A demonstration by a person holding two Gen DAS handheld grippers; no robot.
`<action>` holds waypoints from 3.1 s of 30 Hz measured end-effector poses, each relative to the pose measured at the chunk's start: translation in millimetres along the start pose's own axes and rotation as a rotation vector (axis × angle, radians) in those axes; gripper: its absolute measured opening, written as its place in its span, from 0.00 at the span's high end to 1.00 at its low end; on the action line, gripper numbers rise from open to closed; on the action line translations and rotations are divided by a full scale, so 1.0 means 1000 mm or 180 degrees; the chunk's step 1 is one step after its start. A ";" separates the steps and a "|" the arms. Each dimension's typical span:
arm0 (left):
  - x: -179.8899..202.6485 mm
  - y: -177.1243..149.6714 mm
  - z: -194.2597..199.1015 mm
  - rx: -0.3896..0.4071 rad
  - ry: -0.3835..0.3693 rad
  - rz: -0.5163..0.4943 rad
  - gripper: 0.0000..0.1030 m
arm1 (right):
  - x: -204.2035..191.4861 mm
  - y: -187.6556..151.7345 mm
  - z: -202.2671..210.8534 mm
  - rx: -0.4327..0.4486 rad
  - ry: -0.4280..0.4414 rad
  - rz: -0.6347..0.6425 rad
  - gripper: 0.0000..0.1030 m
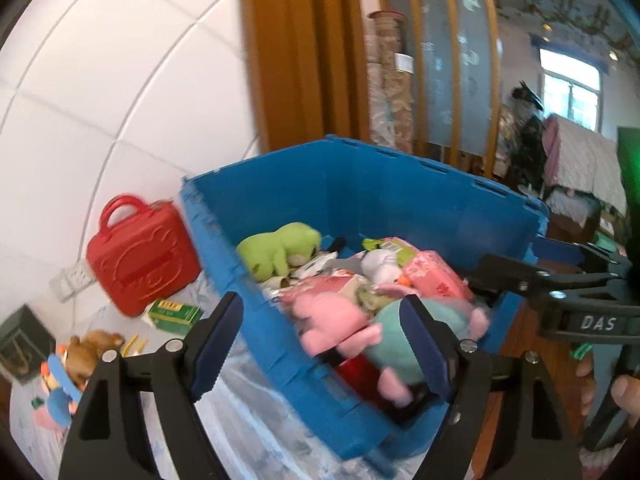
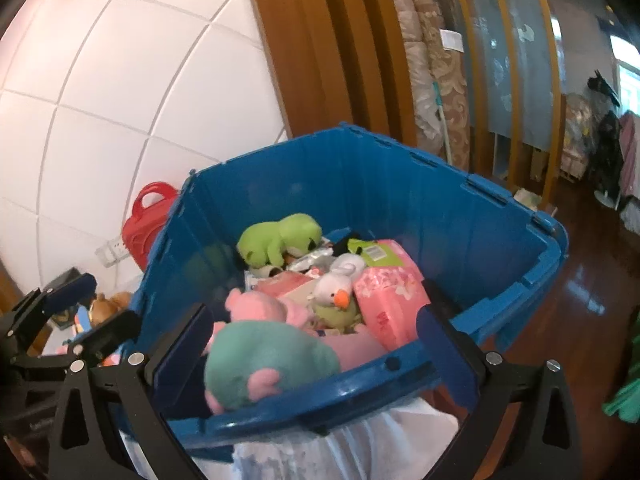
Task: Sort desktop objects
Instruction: 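Move both tools back toward the plush pile, then grasp the blue three-armed toy with the left tool while the right tool grasps the metal clip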
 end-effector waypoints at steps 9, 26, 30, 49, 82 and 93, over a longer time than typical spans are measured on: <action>-0.076 -0.038 0.029 0.0058 0.0215 0.0457 0.22 | -0.062 -0.009 0.012 0.0083 0.0104 0.0270 0.00; -0.264 -0.182 0.058 -0.0414 0.0986 0.1349 0.22 | -0.257 -0.039 -0.011 0.0142 0.0814 0.1131 0.00; -0.299 -0.220 0.053 -0.0562 0.1092 0.1546 0.22 | -0.285 -0.059 -0.040 -0.0073 0.0900 0.1225 0.00; -0.426 -0.277 -0.080 -0.1242 0.0972 0.1822 0.22 | -0.334 -0.101 -0.247 -0.1281 0.0567 0.1207 0.00; -0.489 -0.250 -0.191 -0.1083 0.1033 0.1829 0.18 | -0.373 -0.123 -0.477 -0.1619 -0.0028 0.1183 0.00; -0.495 -0.252 -0.193 -0.1027 0.1022 0.1922 0.17 | -0.370 -0.100 -0.461 -0.1633 0.0363 0.0945 0.31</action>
Point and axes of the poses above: each gripper's, at about its wrist camera, not at the fingertips, and z roughly against the way its jaws point, x to its right, y to its top, the point moved 5 cm from there along -z, roughly the way its jaws point, and after that the axes turned 8 degrees about -x, right-handed, at the moved point
